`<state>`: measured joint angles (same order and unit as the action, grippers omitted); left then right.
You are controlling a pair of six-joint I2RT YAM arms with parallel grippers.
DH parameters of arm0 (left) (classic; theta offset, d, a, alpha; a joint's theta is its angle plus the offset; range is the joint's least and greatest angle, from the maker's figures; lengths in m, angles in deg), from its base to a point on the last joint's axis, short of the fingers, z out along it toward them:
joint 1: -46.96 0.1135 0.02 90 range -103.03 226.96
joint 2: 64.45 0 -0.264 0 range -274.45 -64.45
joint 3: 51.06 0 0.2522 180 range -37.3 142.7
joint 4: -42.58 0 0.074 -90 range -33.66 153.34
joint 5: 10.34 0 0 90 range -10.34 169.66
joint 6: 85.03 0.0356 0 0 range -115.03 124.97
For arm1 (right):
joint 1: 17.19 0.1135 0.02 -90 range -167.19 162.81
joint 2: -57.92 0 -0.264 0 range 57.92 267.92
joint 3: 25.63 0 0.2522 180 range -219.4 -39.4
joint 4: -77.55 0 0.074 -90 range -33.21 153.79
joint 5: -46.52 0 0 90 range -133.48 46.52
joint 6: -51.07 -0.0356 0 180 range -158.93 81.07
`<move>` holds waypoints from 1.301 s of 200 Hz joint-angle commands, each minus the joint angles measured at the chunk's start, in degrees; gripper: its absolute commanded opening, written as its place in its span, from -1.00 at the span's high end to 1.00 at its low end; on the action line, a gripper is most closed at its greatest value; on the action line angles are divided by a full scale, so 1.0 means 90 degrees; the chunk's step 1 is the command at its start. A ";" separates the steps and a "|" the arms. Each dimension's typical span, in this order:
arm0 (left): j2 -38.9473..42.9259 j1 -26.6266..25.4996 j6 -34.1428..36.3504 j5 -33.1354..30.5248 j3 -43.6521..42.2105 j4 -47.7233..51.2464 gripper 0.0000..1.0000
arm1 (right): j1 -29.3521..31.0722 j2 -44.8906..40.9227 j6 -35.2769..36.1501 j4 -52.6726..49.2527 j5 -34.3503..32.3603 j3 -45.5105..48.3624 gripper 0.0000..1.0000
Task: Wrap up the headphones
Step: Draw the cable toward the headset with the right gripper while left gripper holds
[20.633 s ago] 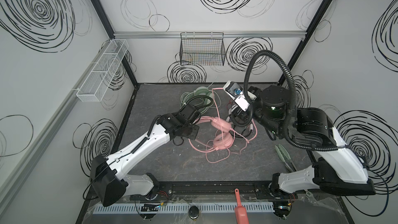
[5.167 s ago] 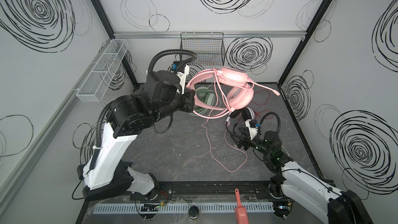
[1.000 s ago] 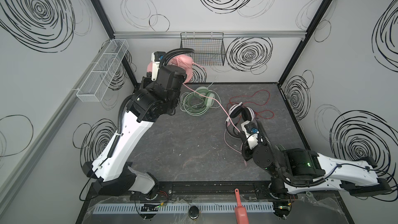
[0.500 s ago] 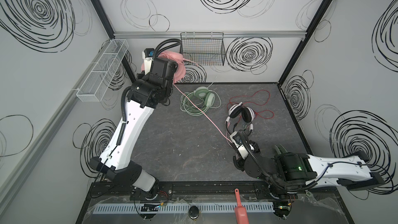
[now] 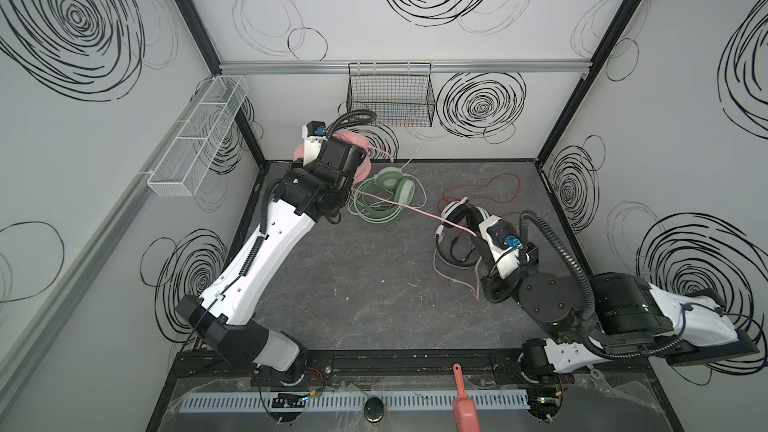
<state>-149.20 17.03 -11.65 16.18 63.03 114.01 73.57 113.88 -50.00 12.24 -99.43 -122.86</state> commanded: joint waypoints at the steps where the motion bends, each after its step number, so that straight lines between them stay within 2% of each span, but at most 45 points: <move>1: 0.0213 -0.0170 -0.0535 -0.0232 -0.0253 -0.0524 1.00 | 0.0062 0.0178 0.1721 0.0624 -0.0798 -0.0410 1.00; 23: 0.0199 -0.0335 -0.0581 0.0171 -0.0661 -0.0586 1.00 | 0.0060 0.0256 0.3299 0.1870 -0.1109 -0.0462 1.00; 50: 0.0203 -0.0675 -0.0563 0.0741 -0.1086 -0.0655 1.00 | 0.0049 0.0161 0.5583 0.4089 -0.1263 -0.0078 1.00; 65: 0.0281 -0.0903 -0.0484 0.1333 -0.1318 -0.0737 1.00 | 0.0005 0.0069 0.6940 0.5384 -0.1161 0.0273 1.00; 78: 0.0417 -0.1141 -0.0406 0.1776 -0.1567 -0.0842 1.00 | -0.0149 0.0041 0.7669 0.5807 -0.0855 0.0418 1.00; 93: 0.0617 -0.1429 -0.0333 0.2205 -0.1844 -0.0920 1.00 | -0.0493 0.0132 0.7839 0.5463 -0.0462 0.0258 1.00; 121: 0.0803 -0.1922 -0.0471 0.2407 -0.2154 -0.0631 1.00 | -0.1260 0.0236 0.7932 0.4862 0.0132 0.0062 1.00; 172: 0.1325 -0.2629 -0.0838 0.2712 -0.2445 -0.0087 1.00 | -0.2044 0.0108 0.9076 0.4906 0.0301 0.0466 1.00; 204: 0.1574 -0.3200 -0.1129 0.2834 -0.2691 0.0267 1.00 | -0.2572 -0.0092 0.9200 0.4820 0.1056 0.0562 1.00; 216: 0.1623 -0.3391 -0.1319 0.2669 -0.2749 0.0472 1.00 | -0.2621 -0.0069 0.9280 0.4759 0.1110 0.0534 1.00; 260: 0.1596 -0.3525 -0.2548 0.1091 -0.2691 0.1688 1.00 | -0.2633 0.0176 0.9166 0.4545 0.0683 0.0319 1.00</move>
<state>-136.15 -14.77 -25.27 36.97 38.45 123.08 50.16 114.97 32.22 53.31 -91.91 -118.03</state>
